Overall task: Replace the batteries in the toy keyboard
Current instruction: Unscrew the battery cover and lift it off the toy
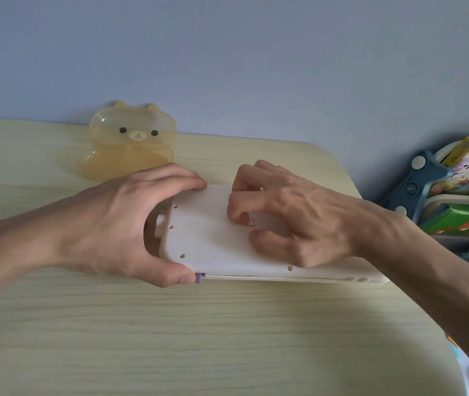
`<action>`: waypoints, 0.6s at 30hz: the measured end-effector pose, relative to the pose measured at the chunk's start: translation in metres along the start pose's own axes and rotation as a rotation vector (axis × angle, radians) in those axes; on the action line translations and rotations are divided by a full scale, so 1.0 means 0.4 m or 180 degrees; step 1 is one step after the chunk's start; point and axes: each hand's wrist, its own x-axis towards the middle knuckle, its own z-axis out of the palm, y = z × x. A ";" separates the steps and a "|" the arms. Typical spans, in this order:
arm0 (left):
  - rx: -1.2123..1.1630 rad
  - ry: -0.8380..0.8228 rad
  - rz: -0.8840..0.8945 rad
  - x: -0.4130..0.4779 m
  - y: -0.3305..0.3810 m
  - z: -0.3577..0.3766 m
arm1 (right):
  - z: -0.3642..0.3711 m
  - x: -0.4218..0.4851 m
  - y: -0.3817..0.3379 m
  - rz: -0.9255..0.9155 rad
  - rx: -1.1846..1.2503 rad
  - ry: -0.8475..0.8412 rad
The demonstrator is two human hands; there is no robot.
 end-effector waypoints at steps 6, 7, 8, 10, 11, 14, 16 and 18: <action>-0.0017 -0.0017 -0.0006 -0.002 0.003 0.000 | 0.001 0.014 -0.003 -0.0152 0.0289 0.0251; -0.0010 -0.0017 -0.0004 -0.003 0.002 0.000 | -0.003 0.010 -0.004 -0.0147 0.0348 0.0327; -0.0005 -0.0011 -0.0002 -0.003 0.002 0.000 | -0.007 0.005 -0.002 -0.0125 0.0394 0.0414; -0.0008 0.0004 0.0001 -0.003 0.002 0.000 | -0.012 -0.014 0.003 -0.0042 0.0501 0.0579; -0.0018 0.0008 0.0008 -0.002 0.002 0.001 | -0.014 -0.027 0.006 0.0004 0.0581 0.0654; -0.0055 0.0049 0.0062 -0.004 -0.001 0.004 | -0.023 -0.065 0.016 0.0154 0.0839 0.0771; -0.0060 0.0064 0.0058 -0.004 -0.002 0.005 | -0.035 -0.084 0.027 0.0312 0.0964 0.0740; -0.0068 0.0055 0.0044 -0.002 -0.005 0.005 | -0.047 -0.096 0.034 0.0462 0.1226 0.0713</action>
